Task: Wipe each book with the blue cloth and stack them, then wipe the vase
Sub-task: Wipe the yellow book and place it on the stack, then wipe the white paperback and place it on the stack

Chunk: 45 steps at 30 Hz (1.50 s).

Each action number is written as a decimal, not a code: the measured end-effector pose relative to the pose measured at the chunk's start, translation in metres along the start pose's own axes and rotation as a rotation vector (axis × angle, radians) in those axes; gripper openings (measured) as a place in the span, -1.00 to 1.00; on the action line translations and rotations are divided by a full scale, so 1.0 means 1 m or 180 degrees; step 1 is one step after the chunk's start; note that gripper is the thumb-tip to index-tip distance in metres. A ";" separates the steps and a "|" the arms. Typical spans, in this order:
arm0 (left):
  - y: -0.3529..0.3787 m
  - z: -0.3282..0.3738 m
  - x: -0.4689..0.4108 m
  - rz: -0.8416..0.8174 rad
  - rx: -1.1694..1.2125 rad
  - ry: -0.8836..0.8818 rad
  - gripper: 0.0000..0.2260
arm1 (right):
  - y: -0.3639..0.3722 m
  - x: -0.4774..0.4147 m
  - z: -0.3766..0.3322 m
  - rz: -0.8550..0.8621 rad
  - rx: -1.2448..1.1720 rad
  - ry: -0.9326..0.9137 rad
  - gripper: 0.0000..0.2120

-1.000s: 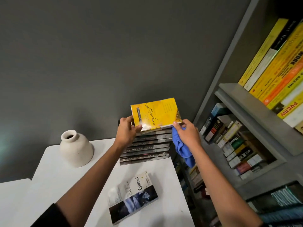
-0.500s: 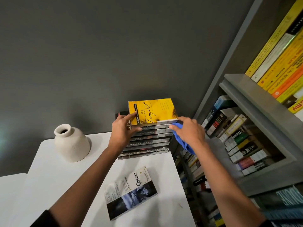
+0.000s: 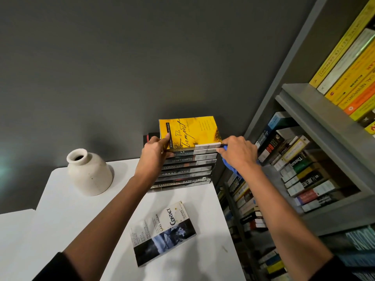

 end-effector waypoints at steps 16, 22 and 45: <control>-0.011 -0.025 0.070 0.0175 0.0107 -0.0007 -0.33 | 0.047 0.052 0.012 -0.0481 -0.0503 0.0635 -0.62; 0.007 -0.131 0.178 0.0017 0.0205 -0.1806 -0.51 | 0.133 0.123 0.006 -0.1497 -0.0723 0.0708 -0.54; 0.046 -0.151 0.272 -0.0683 0.2006 -0.3988 -0.58 | 0.172 0.199 -0.010 -0.1815 -0.2260 0.1023 -0.68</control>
Point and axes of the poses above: each hand's wrist, its own x-axis away from the middle knuckle, its own y-axis out of the palm, z = x × y, the point moved 9 cm from there along -x, towards the middle knuckle, and after that the axes turned 11 degrees about z, right-handed, at the moved point
